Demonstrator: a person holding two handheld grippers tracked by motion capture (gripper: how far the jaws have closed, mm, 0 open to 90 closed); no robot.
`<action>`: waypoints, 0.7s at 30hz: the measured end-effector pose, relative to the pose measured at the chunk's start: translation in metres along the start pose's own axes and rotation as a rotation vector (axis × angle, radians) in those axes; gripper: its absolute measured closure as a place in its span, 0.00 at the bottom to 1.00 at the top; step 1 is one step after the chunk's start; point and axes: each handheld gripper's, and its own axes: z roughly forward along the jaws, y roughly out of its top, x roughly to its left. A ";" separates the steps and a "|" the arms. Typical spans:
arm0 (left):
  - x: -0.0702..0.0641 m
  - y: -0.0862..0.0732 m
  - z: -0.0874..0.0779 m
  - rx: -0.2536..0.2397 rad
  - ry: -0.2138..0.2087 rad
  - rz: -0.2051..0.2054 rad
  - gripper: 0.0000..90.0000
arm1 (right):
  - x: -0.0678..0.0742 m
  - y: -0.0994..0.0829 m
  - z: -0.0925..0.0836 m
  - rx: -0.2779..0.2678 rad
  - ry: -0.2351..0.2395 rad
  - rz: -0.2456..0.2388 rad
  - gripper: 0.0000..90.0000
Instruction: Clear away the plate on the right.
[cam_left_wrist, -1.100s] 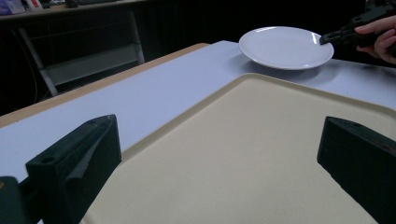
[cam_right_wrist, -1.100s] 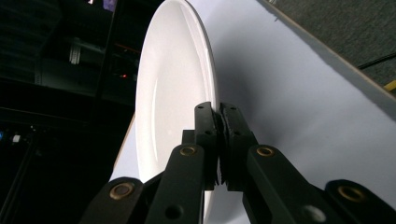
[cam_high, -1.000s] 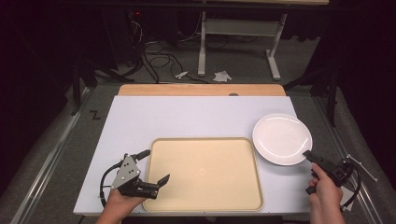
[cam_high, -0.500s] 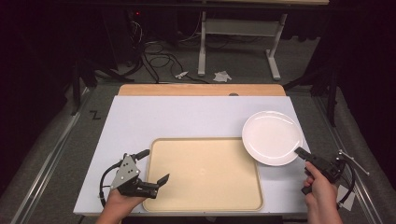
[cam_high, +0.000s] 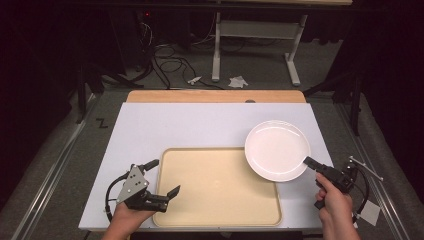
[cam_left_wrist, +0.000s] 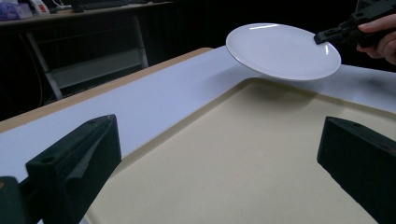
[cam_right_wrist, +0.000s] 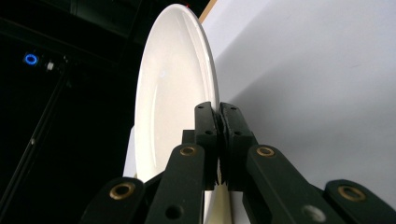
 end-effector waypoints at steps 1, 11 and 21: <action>0.000 0.000 0.000 -0.001 0.002 0.002 0.00 | 0.002 -0.001 0.001 0.008 -0.001 0.002 0.99; 0.001 0.001 -0.003 -0.013 0.017 0.002 0.00 | 0.022 -0.019 0.023 0.108 0.030 -0.067 0.99; 0.001 0.001 -0.003 -0.014 0.017 0.002 0.00 | 0.036 -0.036 0.041 0.189 0.036 -0.119 0.99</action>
